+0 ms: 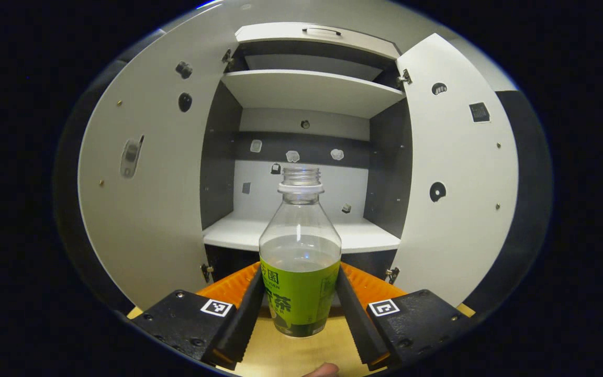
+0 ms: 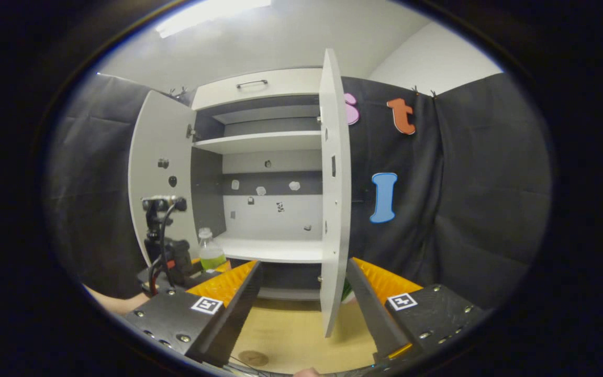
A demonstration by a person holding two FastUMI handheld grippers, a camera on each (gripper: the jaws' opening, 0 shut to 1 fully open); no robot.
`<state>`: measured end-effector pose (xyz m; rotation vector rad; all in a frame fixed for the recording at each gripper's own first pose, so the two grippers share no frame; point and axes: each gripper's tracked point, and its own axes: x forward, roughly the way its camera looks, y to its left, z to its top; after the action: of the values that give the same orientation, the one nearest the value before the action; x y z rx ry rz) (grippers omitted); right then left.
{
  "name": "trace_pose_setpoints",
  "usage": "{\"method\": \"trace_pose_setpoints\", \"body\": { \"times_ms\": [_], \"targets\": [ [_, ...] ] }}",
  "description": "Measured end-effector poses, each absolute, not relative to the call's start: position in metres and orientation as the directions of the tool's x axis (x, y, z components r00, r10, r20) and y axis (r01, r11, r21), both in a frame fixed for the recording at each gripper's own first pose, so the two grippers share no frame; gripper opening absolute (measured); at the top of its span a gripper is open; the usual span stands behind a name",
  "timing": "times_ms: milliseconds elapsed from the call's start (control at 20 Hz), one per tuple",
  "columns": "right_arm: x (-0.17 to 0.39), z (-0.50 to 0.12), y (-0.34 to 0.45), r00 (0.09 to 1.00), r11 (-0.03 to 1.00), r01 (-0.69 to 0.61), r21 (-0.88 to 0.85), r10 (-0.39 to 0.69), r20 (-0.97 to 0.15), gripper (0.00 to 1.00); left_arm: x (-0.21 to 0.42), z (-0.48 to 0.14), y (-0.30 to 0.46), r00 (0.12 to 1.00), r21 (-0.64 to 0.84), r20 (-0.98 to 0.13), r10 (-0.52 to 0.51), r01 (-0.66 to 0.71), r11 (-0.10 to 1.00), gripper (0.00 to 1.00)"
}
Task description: Grasp the bottle in the cabinet with the left hand and place it on the coaster, then close the right door with the right hand and the left door with the left hand.
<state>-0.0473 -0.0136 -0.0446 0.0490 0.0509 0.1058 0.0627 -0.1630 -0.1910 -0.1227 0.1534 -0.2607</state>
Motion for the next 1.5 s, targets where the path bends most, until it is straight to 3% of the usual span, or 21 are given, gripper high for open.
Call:
{"method": "trace_pose_setpoints", "body": {
  "times_ms": [100, 200, 450, 600, 650, 800, 1500],
  "targets": [
    [-0.051, -0.045, -0.021, 0.994, 0.994, -0.096, 0.050, 0.098, -0.047, 0.94, 0.041, -0.226, -0.169, 0.947, -0.124, -0.168, -0.275, 0.256, 0.959, 0.80],
    [-0.055, -0.047, -0.027, 0.995, 0.995, -0.088, 0.054, 0.090, -0.046, 0.99, 0.017, -0.265, -0.178, 0.932, -0.099, -0.213, -0.294, 0.279, 0.955, 0.80],
    [-0.060, -0.058, -0.041, 0.996, 0.996, -0.063, 0.058, 0.067, -0.063, 0.98, -0.043, -0.337, -0.202, 0.893, -0.074, -0.242, -0.380, 0.373, 0.925, 0.80],
    [-0.062, -0.068, -0.046, 0.995, 0.996, -0.046, 0.072, 0.052, -0.085, 0.99, -0.073, -0.370, -0.205, 0.875, -0.031, -0.269, -0.403, 0.411, 0.911, 0.80],
    [-0.062, -0.071, -0.049, 0.995, 0.997, -0.037, 0.065, 0.043, -0.092, 0.94, -0.080, -0.375, -0.208, 0.871, -0.022, -0.254, -0.420, 0.429, 0.903, 0.80],
    [-0.060, -0.077, -0.051, 0.993, 0.998, -0.025, 0.065, 0.032, -0.113, 0.99, -0.093, -0.404, -0.207, 0.857, -0.024, -0.286, -0.428, 0.440, 0.898, 0.80],
    [-0.037, -0.090, -0.023, 0.988, 0.997, -0.039, 0.071, 0.049, -0.147, 0.99, -0.095, -0.441, -0.208, 0.833, -0.052, -0.323, -0.449, 0.458, 0.887, 0.80]
  ]
}}
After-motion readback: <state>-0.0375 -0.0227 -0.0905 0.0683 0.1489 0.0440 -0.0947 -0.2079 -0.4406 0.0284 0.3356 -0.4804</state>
